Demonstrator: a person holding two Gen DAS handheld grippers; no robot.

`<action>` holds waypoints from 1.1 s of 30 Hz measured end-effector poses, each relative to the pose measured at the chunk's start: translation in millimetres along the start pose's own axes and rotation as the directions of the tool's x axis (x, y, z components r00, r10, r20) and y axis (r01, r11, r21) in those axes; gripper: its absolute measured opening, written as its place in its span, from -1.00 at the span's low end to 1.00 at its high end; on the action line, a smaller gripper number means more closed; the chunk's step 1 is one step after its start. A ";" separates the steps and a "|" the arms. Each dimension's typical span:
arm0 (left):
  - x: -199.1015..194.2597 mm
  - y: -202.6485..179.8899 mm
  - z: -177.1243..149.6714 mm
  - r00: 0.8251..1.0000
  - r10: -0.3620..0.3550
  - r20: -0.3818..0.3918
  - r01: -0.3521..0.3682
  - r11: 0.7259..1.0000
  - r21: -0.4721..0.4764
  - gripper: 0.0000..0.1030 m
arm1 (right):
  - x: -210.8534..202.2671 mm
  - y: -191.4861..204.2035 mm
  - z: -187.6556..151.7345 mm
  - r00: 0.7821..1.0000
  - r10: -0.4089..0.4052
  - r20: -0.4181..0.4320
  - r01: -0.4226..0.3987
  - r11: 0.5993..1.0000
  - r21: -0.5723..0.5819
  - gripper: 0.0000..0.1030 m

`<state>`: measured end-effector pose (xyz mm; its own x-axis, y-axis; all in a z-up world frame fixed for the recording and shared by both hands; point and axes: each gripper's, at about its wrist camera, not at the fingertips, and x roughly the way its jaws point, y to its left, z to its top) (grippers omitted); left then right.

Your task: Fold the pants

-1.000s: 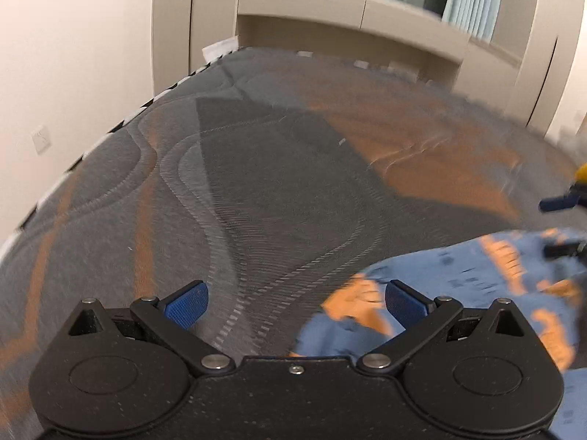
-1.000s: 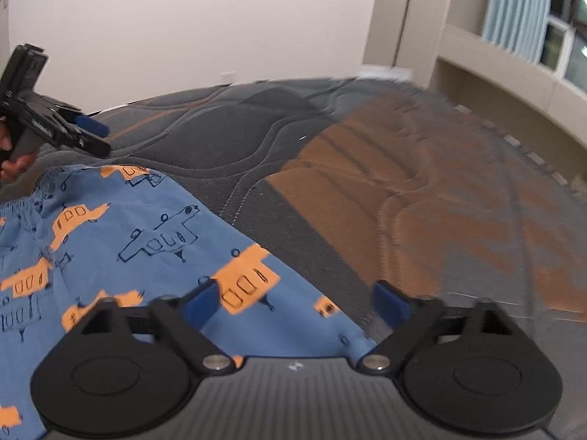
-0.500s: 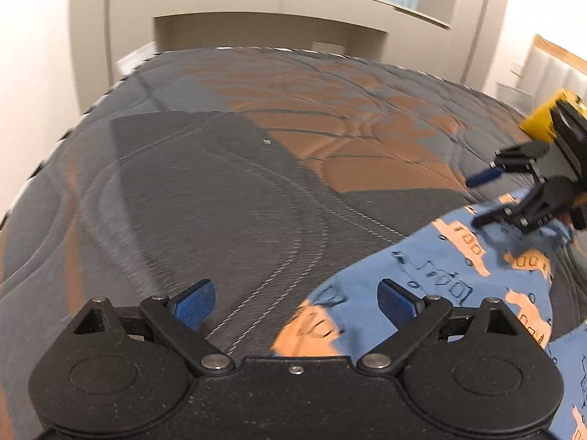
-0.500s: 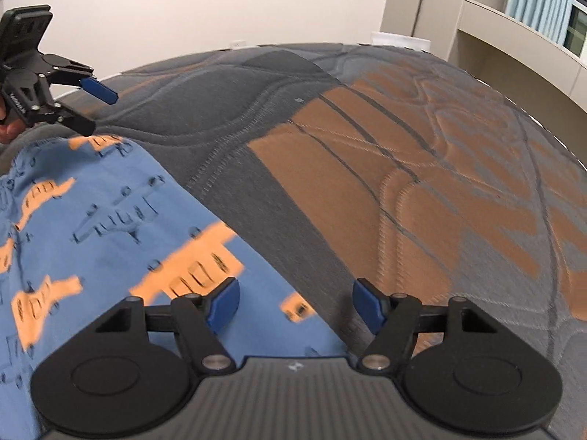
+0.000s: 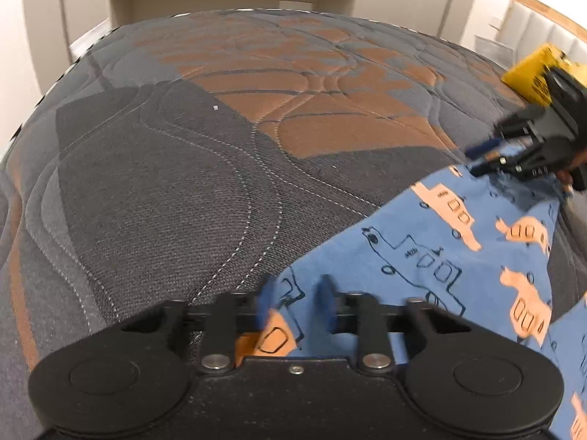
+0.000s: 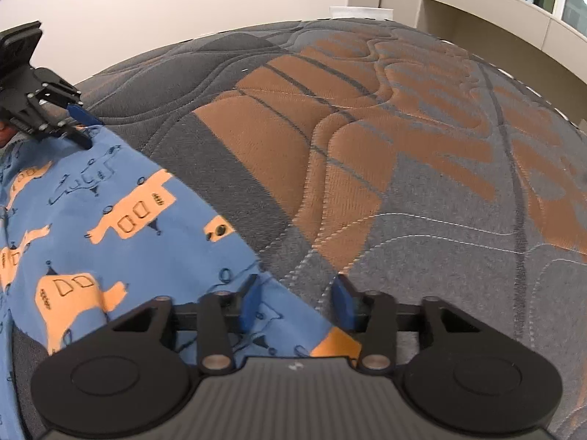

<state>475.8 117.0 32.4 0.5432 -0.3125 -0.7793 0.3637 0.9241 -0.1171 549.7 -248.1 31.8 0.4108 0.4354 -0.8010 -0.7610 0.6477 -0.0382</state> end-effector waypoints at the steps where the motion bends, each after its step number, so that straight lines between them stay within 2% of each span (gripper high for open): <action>1: -0.4 0.9 0.2 1.000 0.001 -0.003 -0.001 1.000 -0.010 -0.84 | 0.2 2.0 0.7 1.000 0.017 -0.005 -0.017 1.000 -0.003 -0.58; 2: -1.3 1.3 -0.1 1.000 0.002 -0.003 -0.002 1.000 -0.014 -0.89 | 0.3 5.4 0.8 1.000 0.020 -0.007 -0.020 1.000 -0.006 -0.73; 7: -7.9 -3.2 -3.8 0.999 0.028 0.033 -0.028 1.000 -0.014 -0.95 | -1.9 19.2 -1.4 1.000 -0.025 0.009 0.025 0.999 -0.037 -0.88; 9: -14.2 -2.4 -3.5 0.997 0.042 0.059 -0.041 0.999 -0.031 -0.95 | -5.8 31.9 -2.1 0.996 -0.088 0.033 0.091 0.993 -0.078 -0.99; 12: -27.7 -2.0 0.4 0.991 0.058 0.120 -0.052 0.997 -0.053 -0.95 | -13.9 42.1 3.9 0.975 -0.203 0.094 0.209 0.976 -0.060 -1.00; 13: -31.8 -3.3 2.0 0.988 0.071 0.141 -0.064 0.997 -0.050 -0.96 | -16.1 43.9 7.4 0.969 -0.219 0.110 0.226 0.973 -0.053 -0.99; 16: -33.8 -4.3 3.8 0.979 0.127 0.160 -0.122 0.992 -0.043 -0.96 | -17.1 50.5 15.8 0.968 -0.211 0.138 0.223 0.972 -0.079 -0.99; 19: -18.7 1.7 0.8 0.983 0.152 0.104 -0.145 0.987 -0.071 -0.95 | -2.0 51.2 17.7 0.966 -0.235 0.111 0.246 0.965 -0.096 -0.99; 22: -7.4 6.0 -3.0 0.990 0.123 0.073 -0.117 0.989 -0.086 -0.92 | 11.4 45.4 14.5 0.972 -0.216 0.089 0.222 0.973 -0.064 -0.99; 23: -6.6 8.0 -4.0 0.993 0.095 0.070 -0.089 0.992 -0.085 -0.83 | 11.7 44.4 12.7 0.973 -0.209 0.092 0.216 0.975 -0.062 -0.98; 24: -8.2 10.6 -4.5 0.994 0.077 0.078 -0.070 0.993 -0.092 -0.64 | 10.3 42.7 11.6 0.976 -0.196 0.099 0.202 0.978 -0.056 -0.96; 25: -11.7 14.3 -4.8 0.994 0.067 0.090 -0.057 0.993 -0.107 -0.51 | 7.7 39.9 11.0 0.979 -0.175 0.105 0.180 0.983 -0.042 -0.86; 26: -16.0 18.2 -5.3 0.994 0.052 0.099 -0.040 0.992 -0.122 -0.27 | 4.8 37.6 10.9 0.981 -0.153 0.116 0.158 0.987 -0.030 -0.66; 27: -20.6 22.9 -5.7 0.993 0.042 0.113 -0.026 0.990 -0.138 -0.10 | 1.8 35.6 10.8 0.983 -0.130 0.128 0.134 0.991 -0.022 -0.54; 29: -30.5 32.7 -7.2 0.989 0.021 0.143 0.002 0.987 -0.161 0.07 | -2.6 31.5 11.5 0.985 -0.085 0.148 0.087 0.996 -0.008 -0.09; 31: -37.6 42.4 -9.0 0.989 0.006 0.149 0.020 0.985 -0.171 0.14 | -2.5 26.1 13.3 0.987 -0.046 0.156 0.045 0.999 0.009 0.00; 33: -41.2 52.1 -11.5 0.990 -0.003 0.140 0.030 0.981 -0.190 0.14 | 0.3 20.7 14.9 0.987 -0.020 0.157 0.015 0.999 0.031 0.01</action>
<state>463.7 180.5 51.4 0.6426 -0.3432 -0.6850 0.2298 0.9392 -0.2550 541.6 -225.3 39.6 0.4995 0.5152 -0.6965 -0.7388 0.6732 -0.0319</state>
